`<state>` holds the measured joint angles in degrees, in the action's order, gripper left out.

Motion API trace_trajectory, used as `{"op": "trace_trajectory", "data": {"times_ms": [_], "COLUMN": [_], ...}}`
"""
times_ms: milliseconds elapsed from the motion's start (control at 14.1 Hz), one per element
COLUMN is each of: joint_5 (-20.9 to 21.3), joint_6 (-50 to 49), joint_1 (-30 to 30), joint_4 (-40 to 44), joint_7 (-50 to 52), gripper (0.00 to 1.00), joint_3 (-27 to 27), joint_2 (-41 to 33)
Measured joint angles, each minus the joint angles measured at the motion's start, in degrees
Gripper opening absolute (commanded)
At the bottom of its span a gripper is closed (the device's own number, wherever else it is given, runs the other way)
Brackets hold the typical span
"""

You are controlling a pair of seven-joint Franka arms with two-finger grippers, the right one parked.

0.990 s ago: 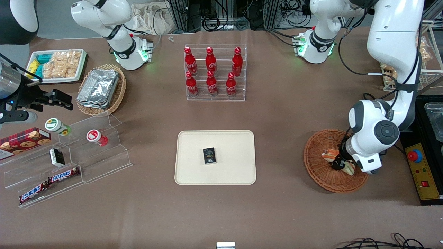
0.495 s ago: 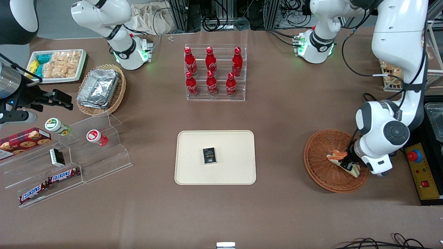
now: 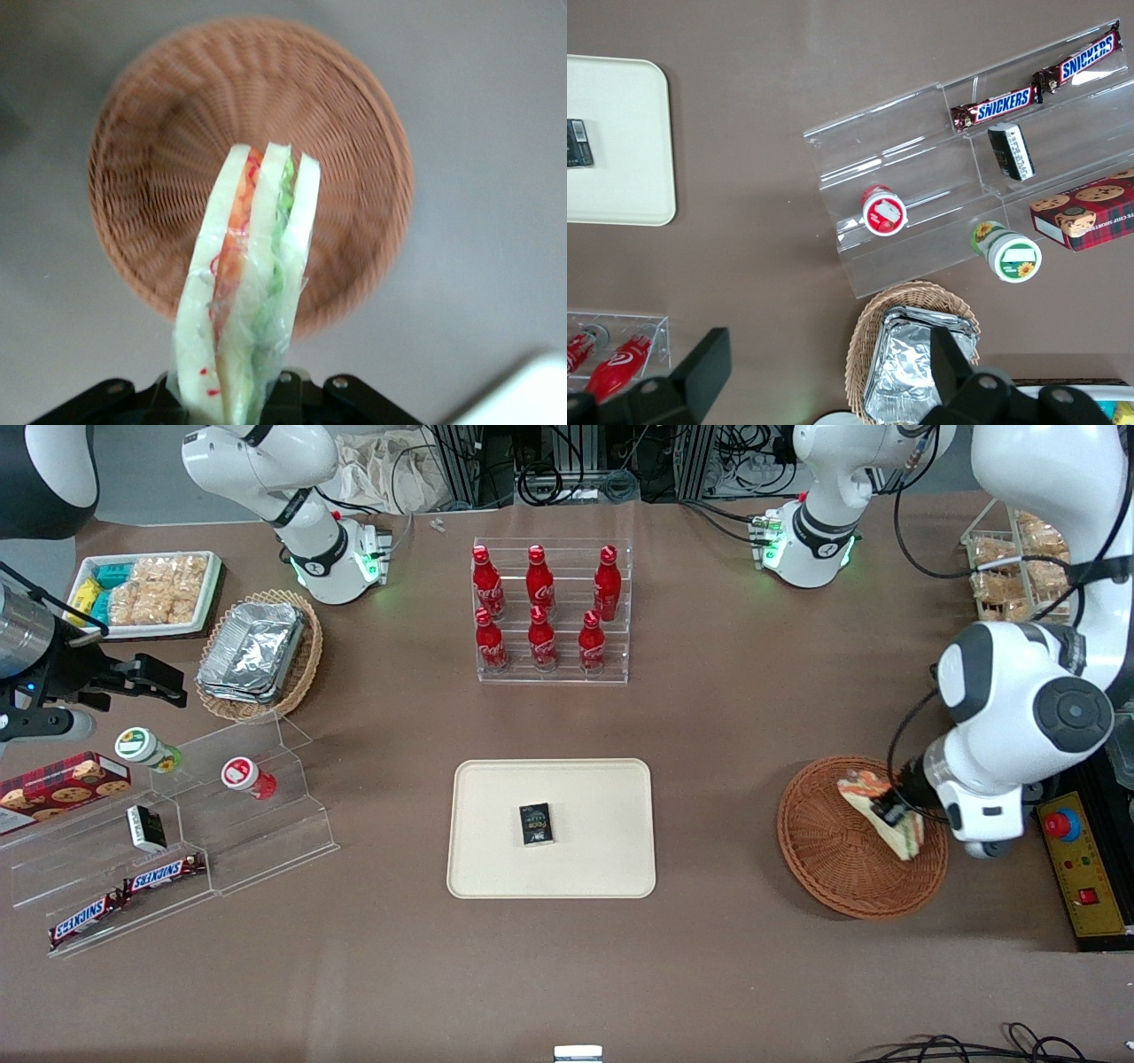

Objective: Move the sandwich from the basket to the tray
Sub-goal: 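Lift the sandwich and carry it over to the white tray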

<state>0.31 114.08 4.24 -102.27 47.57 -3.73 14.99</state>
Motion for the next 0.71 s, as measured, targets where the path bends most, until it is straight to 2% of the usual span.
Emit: {"op": "trace_trajectory", "data": {"times_ms": [141, 354, 566, 707], "joint_5": [-0.13, -0.27, -0.48, -0.47], "joint_6": [-4.98, -5.92, -2.41, 2.09], "joint_1": [0.17, 0.42, 0.98, 3.11], "joint_4": [2.72, 4.36, 4.46, 4.5], "joint_7": [-4.23, -9.14, -10.08, -10.03], "gripper": [0.0, 0.0, 0.0, 0.0], "joint_3": [-5.06, -12.69, -19.49, -21.17], "joint_2": [-0.42, -0.17, 2.31, 5.72]}}
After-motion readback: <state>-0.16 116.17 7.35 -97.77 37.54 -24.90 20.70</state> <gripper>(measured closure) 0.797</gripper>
